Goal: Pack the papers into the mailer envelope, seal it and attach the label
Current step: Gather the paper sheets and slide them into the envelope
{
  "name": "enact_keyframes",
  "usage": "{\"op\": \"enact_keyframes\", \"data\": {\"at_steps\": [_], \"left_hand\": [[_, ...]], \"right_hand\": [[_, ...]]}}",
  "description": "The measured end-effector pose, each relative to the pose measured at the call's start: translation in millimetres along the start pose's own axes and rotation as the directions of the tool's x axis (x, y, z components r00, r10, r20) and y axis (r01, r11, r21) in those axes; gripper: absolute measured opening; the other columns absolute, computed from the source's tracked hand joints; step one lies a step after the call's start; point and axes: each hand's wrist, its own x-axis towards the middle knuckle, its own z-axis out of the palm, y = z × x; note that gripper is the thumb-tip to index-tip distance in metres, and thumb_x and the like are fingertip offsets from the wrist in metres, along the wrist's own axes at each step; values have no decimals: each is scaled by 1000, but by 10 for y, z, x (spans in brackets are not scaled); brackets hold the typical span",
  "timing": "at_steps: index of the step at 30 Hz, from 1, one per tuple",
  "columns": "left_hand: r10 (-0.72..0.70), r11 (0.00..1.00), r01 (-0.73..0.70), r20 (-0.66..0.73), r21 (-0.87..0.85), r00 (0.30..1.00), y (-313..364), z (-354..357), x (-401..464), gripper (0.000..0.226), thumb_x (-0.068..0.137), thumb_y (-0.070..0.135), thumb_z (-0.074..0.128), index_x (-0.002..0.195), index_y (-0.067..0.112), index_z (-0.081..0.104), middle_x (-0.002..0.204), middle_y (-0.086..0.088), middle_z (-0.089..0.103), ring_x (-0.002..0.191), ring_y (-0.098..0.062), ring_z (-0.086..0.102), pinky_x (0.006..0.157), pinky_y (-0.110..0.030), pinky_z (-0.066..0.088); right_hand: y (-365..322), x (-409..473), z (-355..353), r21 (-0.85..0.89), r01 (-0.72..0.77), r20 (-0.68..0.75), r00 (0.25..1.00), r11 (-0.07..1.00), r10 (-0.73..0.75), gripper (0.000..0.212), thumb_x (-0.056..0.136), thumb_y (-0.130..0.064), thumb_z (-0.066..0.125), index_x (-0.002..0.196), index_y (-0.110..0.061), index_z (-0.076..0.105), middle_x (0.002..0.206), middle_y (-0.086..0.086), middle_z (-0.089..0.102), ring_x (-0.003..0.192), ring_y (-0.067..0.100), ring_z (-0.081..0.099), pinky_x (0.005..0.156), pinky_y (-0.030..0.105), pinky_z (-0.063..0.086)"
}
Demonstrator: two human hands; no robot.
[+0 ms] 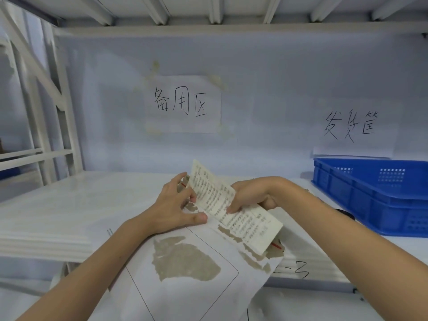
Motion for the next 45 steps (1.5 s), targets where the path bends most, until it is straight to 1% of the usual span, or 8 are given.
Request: {"op": "enact_keyframes", "data": {"at_steps": [5,11,15,20,26,33,38,45], "left_hand": [[-61,991,58,20,119,998,4,-128,-73,69,63,87,49,114,41,52,154,9,19,138,-23,22,110,-42,31],[-457,815,335,169,473,873,-219,-498,-367,103,61,95,18,149,43,21,158,3,22,144,-29,19,112,-51,28],[-438,861,300,301,411,847,-290,-501,-551,105,63,95,19,153,43,7,163,8,11,149,-26,7,119,-48,14],[-368,891,273,225,363,902,-272,-422,-544,103,65,93,23,153,42,9,164,9,14,149,-22,10,119,-43,12],[-356,908,283,212,309,910,-334,-434,-519,126,43,104,18,152,42,12,163,8,15,149,-23,10,120,-44,14],[-349,908,277,204,313,914,-325,-415,-491,123,46,102,20,153,41,11,163,7,15,149,-25,12,119,-46,16],[-350,916,289,201,278,915,-298,-424,-492,110,59,92,35,153,40,11,163,7,13,149,-24,9,119,-45,14],[-353,916,285,232,282,906,-282,-447,-480,135,34,106,23,152,41,13,164,5,11,150,-26,8,118,-45,14]], "right_hand": [[-29,172,86,151,-14,15,1000,988,12,37,95,-11,59,131,-4,54,125,19,66,113,33,66,96,50,52],[66,190,-14,197,31,-180,984,980,5,23,96,-7,55,118,-2,60,114,17,71,101,32,71,87,50,57],[72,212,53,151,42,-210,978,988,-10,20,95,4,51,105,-8,64,109,12,70,101,31,70,82,47,59],[-95,303,167,3,4,-92,996,1000,-4,29,95,1,55,124,2,57,120,17,65,107,33,66,87,44,56],[-48,363,135,369,-24,117,993,929,-21,25,99,2,42,116,-1,60,101,15,70,72,22,74,74,38,61],[-12,424,189,258,68,-183,983,964,-20,31,92,14,49,95,-11,68,100,14,67,61,19,69,47,27,59],[-73,425,284,340,33,-55,998,940,-15,34,93,20,39,103,0,65,95,17,68,65,21,71,62,34,61],[-68,279,330,646,-63,189,979,761,-80,31,99,2,28,102,-2,59,75,13,75,60,22,74,57,33,61]]}}
